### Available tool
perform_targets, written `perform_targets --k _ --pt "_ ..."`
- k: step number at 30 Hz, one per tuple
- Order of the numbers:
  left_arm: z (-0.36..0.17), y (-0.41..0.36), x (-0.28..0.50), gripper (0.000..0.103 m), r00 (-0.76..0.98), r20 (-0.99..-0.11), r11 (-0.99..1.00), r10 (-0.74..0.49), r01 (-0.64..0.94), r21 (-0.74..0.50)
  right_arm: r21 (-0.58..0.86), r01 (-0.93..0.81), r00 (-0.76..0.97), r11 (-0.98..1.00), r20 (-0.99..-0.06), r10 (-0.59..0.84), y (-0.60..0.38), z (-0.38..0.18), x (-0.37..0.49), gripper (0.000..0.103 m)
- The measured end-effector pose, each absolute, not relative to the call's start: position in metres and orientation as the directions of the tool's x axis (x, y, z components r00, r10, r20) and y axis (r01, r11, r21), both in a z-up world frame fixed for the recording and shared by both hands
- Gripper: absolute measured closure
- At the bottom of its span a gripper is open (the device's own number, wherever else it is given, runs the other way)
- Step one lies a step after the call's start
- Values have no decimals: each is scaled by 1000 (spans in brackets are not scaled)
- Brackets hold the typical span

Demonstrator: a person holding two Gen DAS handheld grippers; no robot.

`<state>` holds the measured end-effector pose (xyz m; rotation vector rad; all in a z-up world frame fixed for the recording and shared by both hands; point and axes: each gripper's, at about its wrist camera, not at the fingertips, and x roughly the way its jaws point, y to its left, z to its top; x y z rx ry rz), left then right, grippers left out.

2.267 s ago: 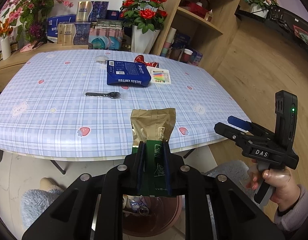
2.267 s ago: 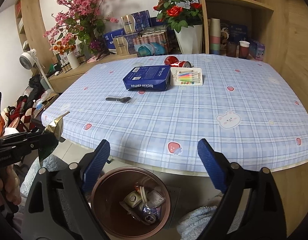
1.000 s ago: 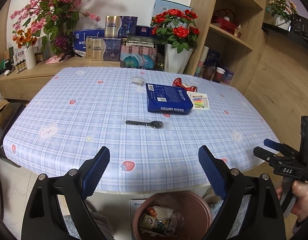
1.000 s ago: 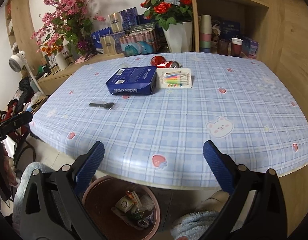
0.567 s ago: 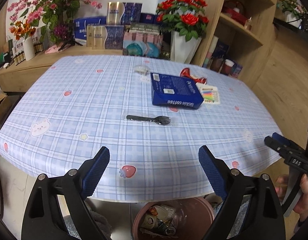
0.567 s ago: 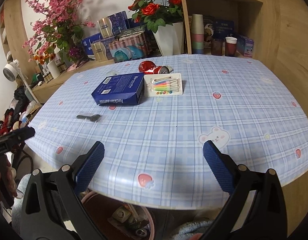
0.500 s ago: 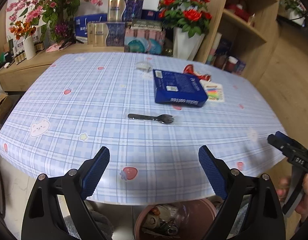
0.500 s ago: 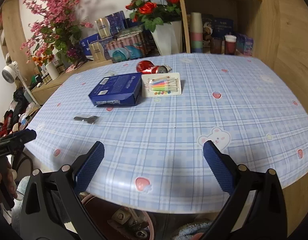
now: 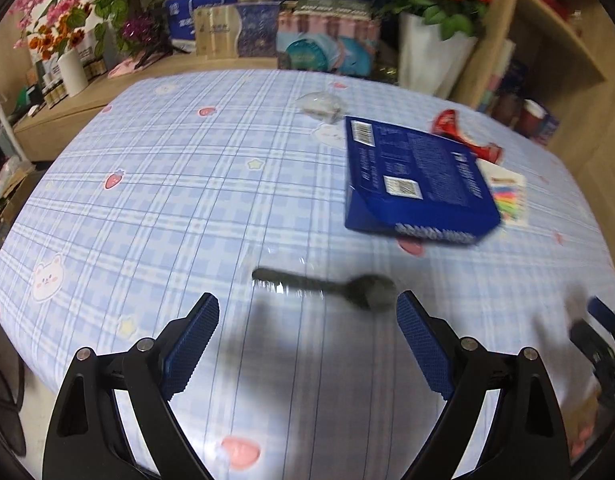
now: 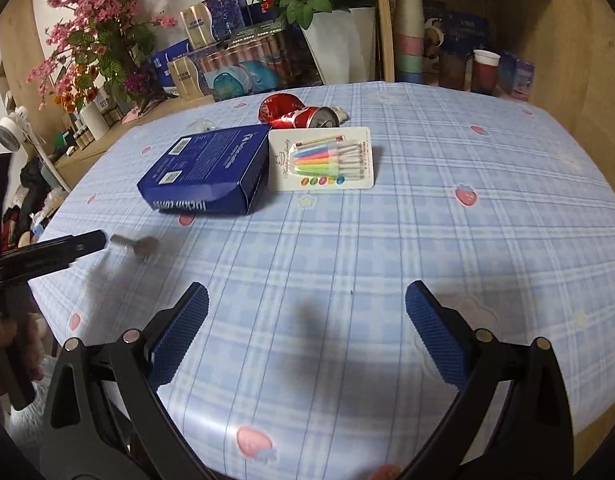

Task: Collect trash
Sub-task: 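Move both tools back over the table toward the fork and blue box, then grasp the wrapped black plastic fork with the left gripper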

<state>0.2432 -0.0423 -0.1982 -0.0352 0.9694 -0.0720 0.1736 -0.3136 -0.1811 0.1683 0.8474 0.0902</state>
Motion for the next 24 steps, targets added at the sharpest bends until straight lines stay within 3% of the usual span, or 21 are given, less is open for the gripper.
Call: perform_targets --k 8,15,24 --pt "-215 -59 287 15 529 -846 998 58 -13 60 229 -34 646 973 -738 196 -316 -189 190 6" --pt "-230 -72 288 14 513 -847 978 135 67 196 245 -40 638 969 -739 214 -317 -192 190 6" --pt "-232 -48 248 14 486 -874 965 16 223 142 253 -44 643 966 -733 221 -316 -189 183 6"
